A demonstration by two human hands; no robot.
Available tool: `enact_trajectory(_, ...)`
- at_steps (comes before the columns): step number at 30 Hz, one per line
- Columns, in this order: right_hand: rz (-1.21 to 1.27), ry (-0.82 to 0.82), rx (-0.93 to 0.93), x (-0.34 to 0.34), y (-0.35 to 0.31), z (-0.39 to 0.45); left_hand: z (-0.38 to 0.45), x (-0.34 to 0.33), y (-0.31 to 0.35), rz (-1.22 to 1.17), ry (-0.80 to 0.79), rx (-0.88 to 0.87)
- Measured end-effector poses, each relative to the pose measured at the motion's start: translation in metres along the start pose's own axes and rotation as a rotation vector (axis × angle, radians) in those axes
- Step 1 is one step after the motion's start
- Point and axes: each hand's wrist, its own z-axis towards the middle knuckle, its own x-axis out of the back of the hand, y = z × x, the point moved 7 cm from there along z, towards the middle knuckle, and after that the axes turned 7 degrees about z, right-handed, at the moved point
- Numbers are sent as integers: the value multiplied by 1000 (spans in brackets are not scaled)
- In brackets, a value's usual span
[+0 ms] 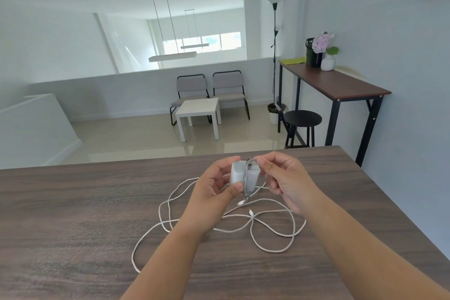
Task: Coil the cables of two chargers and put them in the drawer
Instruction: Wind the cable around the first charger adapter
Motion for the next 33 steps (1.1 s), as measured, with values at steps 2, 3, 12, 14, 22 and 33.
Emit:
enact_trajectory(2, 52, 32, -13, 3, 6, -2, 2, -2, 0, -146, 12, 4)
enact_trajectory(3, 78, 43, -14, 4, 9, -2, 2, -4, 1, -220, 14, 12)
enact_trajectory(12, -525, 74, 284, -11, 11, -15, 15, 2, -1, -580, 223, 52)
enact_trajectory(14, -739, 54, 381, -13, 15, -20, 18, 8, -2, -571, 304, 43)
enact_trajectory(22, -1191, -151, 436, -39, 10, -28, 15, 29, -7, 66, 449, 44)
enact_trajectory(33, -1299, -262, 379, -36, -62, -7, 9, 27, -1, 491, 216, -96)
